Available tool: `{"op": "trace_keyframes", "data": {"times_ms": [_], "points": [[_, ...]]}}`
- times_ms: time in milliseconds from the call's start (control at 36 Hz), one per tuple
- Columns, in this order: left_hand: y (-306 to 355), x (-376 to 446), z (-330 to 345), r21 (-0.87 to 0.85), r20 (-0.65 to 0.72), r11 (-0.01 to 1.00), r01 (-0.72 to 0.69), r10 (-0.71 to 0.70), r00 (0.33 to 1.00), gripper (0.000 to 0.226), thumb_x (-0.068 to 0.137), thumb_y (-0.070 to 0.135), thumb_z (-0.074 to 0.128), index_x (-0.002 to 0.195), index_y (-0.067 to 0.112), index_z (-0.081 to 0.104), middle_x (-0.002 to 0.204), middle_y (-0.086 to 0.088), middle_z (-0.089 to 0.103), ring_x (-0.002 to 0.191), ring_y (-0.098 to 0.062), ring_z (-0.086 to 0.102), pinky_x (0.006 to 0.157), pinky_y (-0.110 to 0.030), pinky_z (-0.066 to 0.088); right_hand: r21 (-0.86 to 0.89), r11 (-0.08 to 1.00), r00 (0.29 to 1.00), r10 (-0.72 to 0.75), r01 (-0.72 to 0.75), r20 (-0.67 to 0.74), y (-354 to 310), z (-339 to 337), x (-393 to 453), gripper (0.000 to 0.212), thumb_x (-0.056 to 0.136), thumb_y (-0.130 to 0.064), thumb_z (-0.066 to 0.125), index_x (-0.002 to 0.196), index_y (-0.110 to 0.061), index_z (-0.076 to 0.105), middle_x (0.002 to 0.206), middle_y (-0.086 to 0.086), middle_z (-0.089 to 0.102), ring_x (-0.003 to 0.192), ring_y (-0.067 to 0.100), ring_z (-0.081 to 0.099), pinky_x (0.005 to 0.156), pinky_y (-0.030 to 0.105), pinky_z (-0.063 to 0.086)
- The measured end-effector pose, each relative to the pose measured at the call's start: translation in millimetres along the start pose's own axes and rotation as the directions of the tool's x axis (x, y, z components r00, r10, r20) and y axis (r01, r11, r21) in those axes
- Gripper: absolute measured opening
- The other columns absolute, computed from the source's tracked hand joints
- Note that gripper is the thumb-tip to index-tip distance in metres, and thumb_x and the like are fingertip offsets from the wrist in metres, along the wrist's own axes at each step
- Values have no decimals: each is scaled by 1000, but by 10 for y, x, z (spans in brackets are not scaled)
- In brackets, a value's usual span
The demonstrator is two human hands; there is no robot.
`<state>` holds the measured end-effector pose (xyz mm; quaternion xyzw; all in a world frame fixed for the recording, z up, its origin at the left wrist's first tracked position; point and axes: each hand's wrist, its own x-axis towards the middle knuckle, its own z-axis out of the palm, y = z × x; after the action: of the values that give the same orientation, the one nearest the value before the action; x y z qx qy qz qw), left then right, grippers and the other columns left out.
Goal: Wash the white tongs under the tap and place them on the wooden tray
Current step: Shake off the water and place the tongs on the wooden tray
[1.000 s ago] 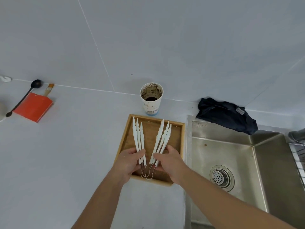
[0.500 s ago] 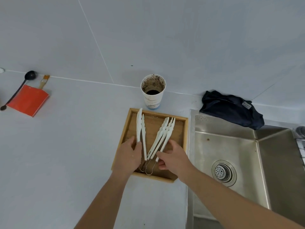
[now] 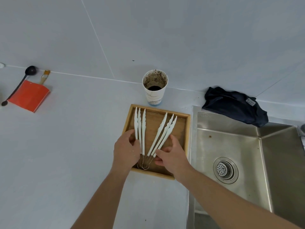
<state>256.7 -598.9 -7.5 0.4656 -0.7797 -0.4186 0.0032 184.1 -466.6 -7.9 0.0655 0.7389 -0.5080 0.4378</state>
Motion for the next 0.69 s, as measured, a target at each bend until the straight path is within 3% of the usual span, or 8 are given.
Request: {"op": "trace_keyframes", "data": {"times_ms": [111, 167, 278, 500, 694], "points": [[-4, 8, 24, 2, -4, 1000, -4, 4, 1000, 41, 100, 24, 56, 141, 22, 53, 127, 0, 66, 101, -15, 65, 91, -35, 58, -11, 999, 999, -36, 35, -30, 17, -7, 5, 86, 89, -8, 72, 154, -36, 25, 105, 1, 69, 91, 16, 73, 74, 31, 64], [-10, 3, 24, -18, 3, 1000, 8, -8, 1000, 41, 101, 27, 55, 142, 24, 53, 126, 2, 66, 93, -13, 66, 83, -32, 61, -4, 998, 997, -58, 58, -51, 27, -43, 1, 85, 87, -6, 73, 153, -36, 28, 104, 0, 69, 93, 15, 72, 74, 29, 63], [-11, -9, 72, -58, 16, 998, 7, -6, 1000, 40, 102, 27, 52, 142, 24, 53, 127, 8, 63, 79, 1, 57, 60, -7, 42, 20, 998, 994, -58, 60, -94, 15, -118, 8, 80, 88, -4, 72, 151, -34, 34, 102, -1, 69, 90, 13, 72, 67, 22, 60], [24, -52, 81, -126, 70, 992, 10, -1, 998, 46, 93, 32, 69, 136, 24, 57, 117, 6, 69, 80, -1, 64, 59, -9, 48, 1, 998, 992, -65, 66, -110, 12, -140, 17, 80, 87, -3, 73, 151, -32, 35, 102, 2, 70, 90, 14, 72, 68, 23, 61], [27, -68, 82, -135, 82, 991, 19, -8, 997, 53, 91, 30, 71, 140, 21, 55, 122, 2, 69, 87, -6, 66, 60, -9, 48, -3, 998, 991, -59, 59, -122, 2, -107, 10, 81, 87, -1, 72, 152, -32, 35, 99, 3, 69, 90, 15, 72, 74, 30, 64]]}}
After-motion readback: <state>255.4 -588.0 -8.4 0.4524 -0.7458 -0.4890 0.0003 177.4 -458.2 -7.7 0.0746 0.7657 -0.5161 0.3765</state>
